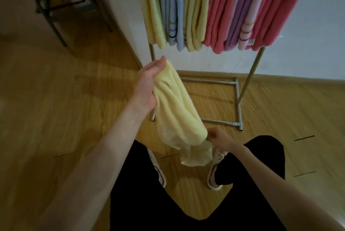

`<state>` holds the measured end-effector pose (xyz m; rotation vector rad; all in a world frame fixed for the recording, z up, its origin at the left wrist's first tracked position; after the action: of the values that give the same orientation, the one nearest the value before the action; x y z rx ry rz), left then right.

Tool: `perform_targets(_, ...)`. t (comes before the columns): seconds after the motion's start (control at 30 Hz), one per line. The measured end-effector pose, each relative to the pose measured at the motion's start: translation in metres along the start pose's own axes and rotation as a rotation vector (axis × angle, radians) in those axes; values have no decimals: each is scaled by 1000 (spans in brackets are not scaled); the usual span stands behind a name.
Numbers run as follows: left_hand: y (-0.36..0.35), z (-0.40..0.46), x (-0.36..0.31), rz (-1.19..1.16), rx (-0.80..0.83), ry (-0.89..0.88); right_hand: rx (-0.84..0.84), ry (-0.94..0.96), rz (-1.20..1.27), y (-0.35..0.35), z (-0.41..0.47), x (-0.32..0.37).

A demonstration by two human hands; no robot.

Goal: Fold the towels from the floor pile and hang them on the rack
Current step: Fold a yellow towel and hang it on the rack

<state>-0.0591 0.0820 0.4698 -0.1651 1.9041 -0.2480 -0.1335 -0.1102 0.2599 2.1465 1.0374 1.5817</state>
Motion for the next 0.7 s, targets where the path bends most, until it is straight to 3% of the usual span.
perform_targets(0.17, 31, 7, -28, 247, -149, -205, -113, 108, 57, 46, -14, 49)
perform_targets(0.43, 22, 16, -39, 460, -141, -329, -368, 348, 189, 145, -46, 172)
perform_targets(0.6, 3, 15, -46, 515, -76, -350, -550, 225, 552, 182, -59, 187)
perform_targets(0.7, -11, 8, -38, 566, 67, -320, -594, 128, 772, 189, -56, 191)
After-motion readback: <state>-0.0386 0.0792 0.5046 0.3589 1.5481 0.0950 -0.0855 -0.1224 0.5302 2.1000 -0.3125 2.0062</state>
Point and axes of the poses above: each hand's wrist, its own z-axis towards the middle knuckle, its own y-axis out of the back of the hand, x = y × z, the point moved 10 cm from there along z, towards the middle knuckle, and after that the axes turned 5 degrees about y, right-handed, at the moved point
